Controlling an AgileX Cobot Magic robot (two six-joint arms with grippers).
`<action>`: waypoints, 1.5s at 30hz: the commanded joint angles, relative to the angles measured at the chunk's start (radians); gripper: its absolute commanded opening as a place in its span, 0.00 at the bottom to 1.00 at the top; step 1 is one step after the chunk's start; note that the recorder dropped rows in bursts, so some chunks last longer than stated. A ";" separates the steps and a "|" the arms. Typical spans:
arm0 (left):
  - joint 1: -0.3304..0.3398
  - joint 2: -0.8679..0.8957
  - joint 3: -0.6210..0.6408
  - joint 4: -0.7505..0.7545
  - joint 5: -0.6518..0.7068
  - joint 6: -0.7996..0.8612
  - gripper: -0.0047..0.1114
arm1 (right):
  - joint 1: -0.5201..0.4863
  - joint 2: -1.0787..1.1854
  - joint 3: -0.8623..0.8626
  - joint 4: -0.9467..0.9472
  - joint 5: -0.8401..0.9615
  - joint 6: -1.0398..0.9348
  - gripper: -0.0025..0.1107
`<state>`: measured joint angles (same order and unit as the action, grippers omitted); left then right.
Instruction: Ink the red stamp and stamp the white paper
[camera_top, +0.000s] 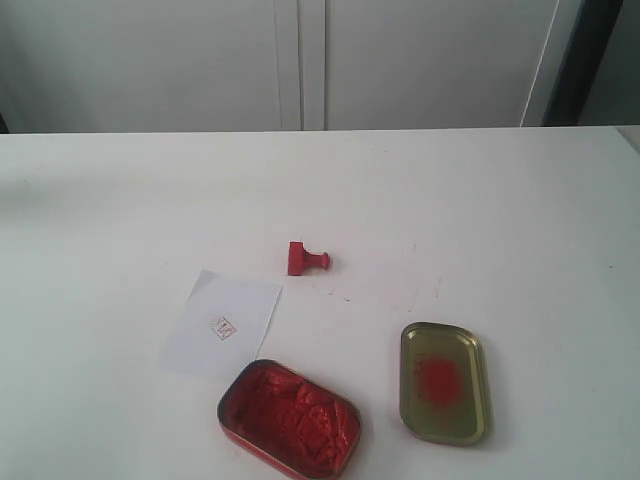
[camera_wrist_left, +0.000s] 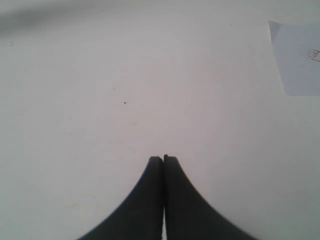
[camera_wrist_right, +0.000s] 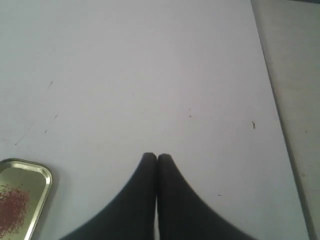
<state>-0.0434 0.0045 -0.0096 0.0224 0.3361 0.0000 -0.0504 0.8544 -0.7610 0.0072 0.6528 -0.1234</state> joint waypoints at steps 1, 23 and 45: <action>0.000 -0.005 0.010 0.001 0.017 0.000 0.04 | 0.000 -0.089 0.060 -0.007 -0.064 -0.005 0.02; 0.000 -0.005 0.010 0.001 0.017 0.000 0.04 | 0.000 -0.160 0.136 -0.007 -0.121 -0.005 0.02; 0.000 -0.005 0.010 0.001 0.017 0.000 0.04 | 0.021 -0.194 0.136 -0.007 -0.123 -0.005 0.02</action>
<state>-0.0434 0.0045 -0.0096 0.0224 0.3361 0.0000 -0.0304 0.6832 -0.6291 0.0000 0.5313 -0.1234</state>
